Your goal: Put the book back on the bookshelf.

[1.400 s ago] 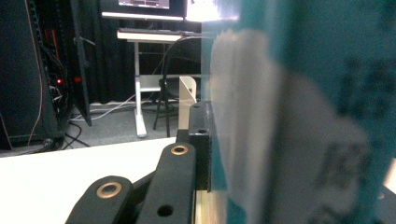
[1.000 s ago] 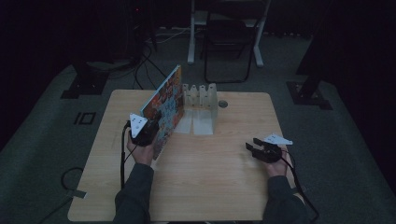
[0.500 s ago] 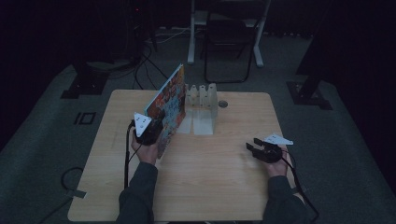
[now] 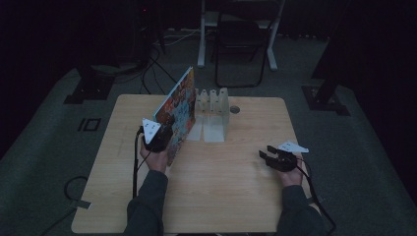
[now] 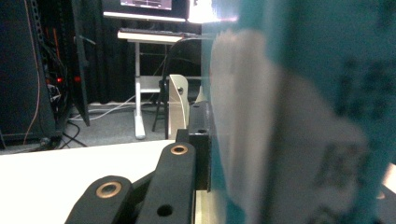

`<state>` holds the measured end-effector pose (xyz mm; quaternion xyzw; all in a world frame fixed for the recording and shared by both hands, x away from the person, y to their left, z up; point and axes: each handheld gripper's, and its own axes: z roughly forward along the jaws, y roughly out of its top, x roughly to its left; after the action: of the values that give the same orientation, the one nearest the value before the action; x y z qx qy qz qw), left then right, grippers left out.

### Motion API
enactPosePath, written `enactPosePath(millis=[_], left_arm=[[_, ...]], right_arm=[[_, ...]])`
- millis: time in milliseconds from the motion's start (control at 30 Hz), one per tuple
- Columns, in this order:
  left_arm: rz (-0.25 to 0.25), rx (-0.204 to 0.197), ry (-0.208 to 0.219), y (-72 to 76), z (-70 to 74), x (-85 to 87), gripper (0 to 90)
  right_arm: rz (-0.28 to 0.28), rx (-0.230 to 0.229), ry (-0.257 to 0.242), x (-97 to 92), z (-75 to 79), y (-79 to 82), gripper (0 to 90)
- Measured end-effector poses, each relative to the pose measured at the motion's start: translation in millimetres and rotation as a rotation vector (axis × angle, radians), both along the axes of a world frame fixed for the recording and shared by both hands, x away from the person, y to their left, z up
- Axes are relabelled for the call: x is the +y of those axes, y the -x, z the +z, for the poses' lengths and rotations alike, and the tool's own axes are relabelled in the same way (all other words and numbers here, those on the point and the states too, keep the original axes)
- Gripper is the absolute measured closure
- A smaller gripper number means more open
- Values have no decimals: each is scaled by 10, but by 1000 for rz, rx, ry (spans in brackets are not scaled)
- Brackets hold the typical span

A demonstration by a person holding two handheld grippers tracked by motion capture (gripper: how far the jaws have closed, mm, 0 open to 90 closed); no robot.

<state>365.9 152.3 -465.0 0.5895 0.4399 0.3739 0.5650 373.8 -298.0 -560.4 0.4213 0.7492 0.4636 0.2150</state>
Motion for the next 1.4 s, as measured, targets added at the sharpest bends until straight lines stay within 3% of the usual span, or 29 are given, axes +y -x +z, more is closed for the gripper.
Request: enactPosePath(millis=[267, 533, 1400], left_arm=[[6, 0, 22, -11, -42, 41, 812], [11, 6, 18, -14, -96, 110, 801], [38, -25, -44, -20, -73, 163, 753]], right_arm=[[2, 1, 0, 2, -1, 0, 499], [3, 2, 0, 4, -5, -2, 499], [8, 4, 3, 5, -8, -5, 496]])
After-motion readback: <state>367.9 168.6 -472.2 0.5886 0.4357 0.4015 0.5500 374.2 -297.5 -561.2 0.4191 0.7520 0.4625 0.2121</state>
